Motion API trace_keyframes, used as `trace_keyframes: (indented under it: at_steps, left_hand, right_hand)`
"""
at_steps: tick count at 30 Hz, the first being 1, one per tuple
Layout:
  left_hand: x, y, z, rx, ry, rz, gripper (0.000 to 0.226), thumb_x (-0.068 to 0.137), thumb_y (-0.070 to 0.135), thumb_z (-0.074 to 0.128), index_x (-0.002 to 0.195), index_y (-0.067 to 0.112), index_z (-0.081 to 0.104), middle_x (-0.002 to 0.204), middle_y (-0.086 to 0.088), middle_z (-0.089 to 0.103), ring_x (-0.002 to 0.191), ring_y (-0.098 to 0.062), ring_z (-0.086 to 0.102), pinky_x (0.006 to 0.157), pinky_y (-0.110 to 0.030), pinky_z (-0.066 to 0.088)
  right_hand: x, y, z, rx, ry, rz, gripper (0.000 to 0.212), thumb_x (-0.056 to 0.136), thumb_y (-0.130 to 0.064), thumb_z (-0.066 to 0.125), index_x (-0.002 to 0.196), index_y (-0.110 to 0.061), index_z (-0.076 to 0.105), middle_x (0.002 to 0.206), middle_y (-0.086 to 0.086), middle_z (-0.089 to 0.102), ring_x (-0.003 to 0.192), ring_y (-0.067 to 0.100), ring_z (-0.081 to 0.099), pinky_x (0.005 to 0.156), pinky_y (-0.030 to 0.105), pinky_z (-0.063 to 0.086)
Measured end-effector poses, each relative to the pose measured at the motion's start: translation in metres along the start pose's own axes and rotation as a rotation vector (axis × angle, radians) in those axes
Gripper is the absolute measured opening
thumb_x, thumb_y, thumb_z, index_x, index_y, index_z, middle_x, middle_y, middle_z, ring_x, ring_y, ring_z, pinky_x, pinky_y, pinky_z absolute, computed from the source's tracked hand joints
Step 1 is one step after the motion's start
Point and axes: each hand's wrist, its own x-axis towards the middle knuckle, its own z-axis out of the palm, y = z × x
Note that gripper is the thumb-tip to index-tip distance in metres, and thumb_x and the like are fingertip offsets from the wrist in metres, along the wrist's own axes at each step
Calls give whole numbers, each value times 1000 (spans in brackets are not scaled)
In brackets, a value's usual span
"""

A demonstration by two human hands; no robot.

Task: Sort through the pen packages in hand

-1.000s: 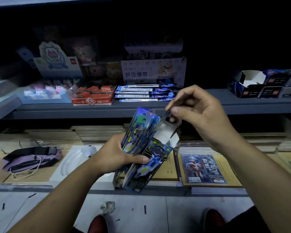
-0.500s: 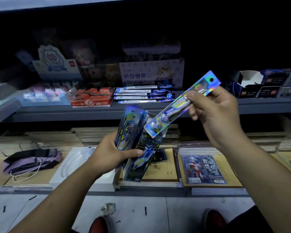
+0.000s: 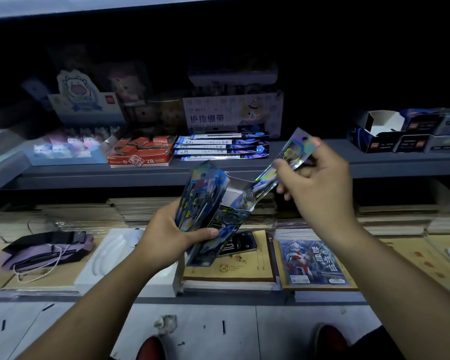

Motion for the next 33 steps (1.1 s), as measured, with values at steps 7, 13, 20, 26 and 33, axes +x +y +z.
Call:
trace_keyframes:
  at_steps: [7,13,20,26,33]
  left_hand:
    - [1,1,0,20,0,-9,46,70,22,91,109,29,68,97,22,77,88,3,73,76,-20,54]
    - [1,-1,-2,26,-4,-28,45,69,23,91,109,26,70,98,20,77,89,1,73,77,-21,54]
    - [1,-2,-1,23,-58,-19,43,70,20,91,106,26,69,98,18,78,88,-1,74,69,-9,53]
    - [0,-2,1,12,-200,-45,44,72,14,89,111,18,69,101,10,79,93,-9,75,76,-17,56]
    - [-2,1,0,36,-285,-61,40,73,15,89,107,21,70,99,9,79,92,-7,75,75,-16,54]
  right_hand:
    - [-10,6,11,-419,-325,-10,30,92,-39,71,80,-14,61,66,-5,57,57,7,48,55,27,40]
    - [-9,8,11,-172,-269,49,11,92,-15,74,93,-18,64,76,4,65,51,6,45,56,23,45]
    - [-13,8,14,-176,-299,-48,8,91,-13,74,89,-20,69,78,-7,64,54,8,46,57,28,47]
    - [-13,2,14,-195,-408,-178,17,91,-13,75,103,-25,74,97,-5,57,62,19,47,60,19,40]
    - [-8,4,7,-234,-512,-197,16,89,-11,74,92,-26,71,101,-9,55,67,16,52,66,29,47]
